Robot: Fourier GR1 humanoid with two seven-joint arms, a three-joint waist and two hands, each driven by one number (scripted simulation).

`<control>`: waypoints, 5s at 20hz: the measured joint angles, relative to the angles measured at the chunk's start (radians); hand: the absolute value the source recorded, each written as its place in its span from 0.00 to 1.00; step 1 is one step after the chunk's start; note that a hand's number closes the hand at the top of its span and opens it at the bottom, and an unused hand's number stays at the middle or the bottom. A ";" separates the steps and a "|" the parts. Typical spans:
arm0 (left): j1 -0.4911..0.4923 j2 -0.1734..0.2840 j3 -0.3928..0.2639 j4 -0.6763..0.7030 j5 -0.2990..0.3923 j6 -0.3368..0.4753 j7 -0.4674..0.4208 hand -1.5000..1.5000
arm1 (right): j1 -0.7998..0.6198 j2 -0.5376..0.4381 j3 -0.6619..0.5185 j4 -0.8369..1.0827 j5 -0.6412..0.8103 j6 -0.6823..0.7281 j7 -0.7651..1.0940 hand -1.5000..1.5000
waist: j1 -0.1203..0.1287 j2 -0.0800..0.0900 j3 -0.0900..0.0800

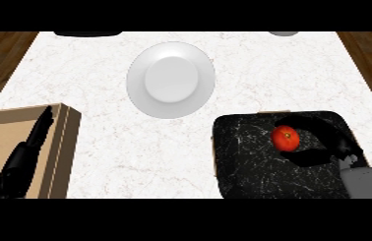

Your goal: Pick the tomato from the tray and place it in the plate

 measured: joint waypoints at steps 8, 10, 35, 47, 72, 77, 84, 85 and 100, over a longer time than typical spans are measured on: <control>0.001 -0.034 0.023 -0.021 -0.039 -0.016 0.014 0.50 | -0.017 0.038 -0.021 0.054 0.096 -0.049 -0.104 1.00 | 0.002 -0.004 -0.001; -0.006 -0.030 0.030 -0.017 -0.031 -0.029 0.014 0.50 | -0.072 0.029 -0.021 0.085 0.148 -0.088 -0.062 1.00 | 0.007 -0.001 0.000; -0.024 -0.044 0.045 0.020 -0.046 -0.033 0.001 0.50 | -0.435 0.015 0.026 0.021 0.559 -0.586 0.047 1.00 | -0.002 -0.001 0.007; -0.021 -0.058 0.042 -0.002 -0.071 -0.040 -0.002 0.50 | -0.609 0.238 0.126 -0.062 0.571 -0.494 0.177 1.00 | 0.012 0.003 0.008; -0.134 -0.078 0.014 0.027 -0.091 -0.083 0.029 0.50 | -1.007 0.416 0.216 0.833 0.228 -0.809 0.173 0.00 | 0.104 0.031 0.004; -0.145 -0.072 0.026 0.054 -0.086 -0.091 0.014 0.50 | -1.032 0.417 0.236 0.899 0.135 -0.873 0.142 0.00 | 0.105 0.032 0.006; -0.121 -0.080 0.022 0.042 -0.100 -0.071 0.015 0.50 | -1.015 0.417 0.180 0.876 0.009 -1.062 0.020 0.00 | 0.086 0.025 0.008; -0.116 -0.085 0.017 0.032 -0.105 -0.066 0.018 0.50 | -1.014 0.416 0.173 0.874 -0.008 -1.094 0.011 0.00 | 0.084 0.024 0.008; -0.039 -0.072 0.068 0.004 -0.079 -0.075 -0.001 0.50 | -0.767 0.268 -0.116 0.748 -0.268 -0.940 -0.452 0.00 | 0.017 0.010 0.007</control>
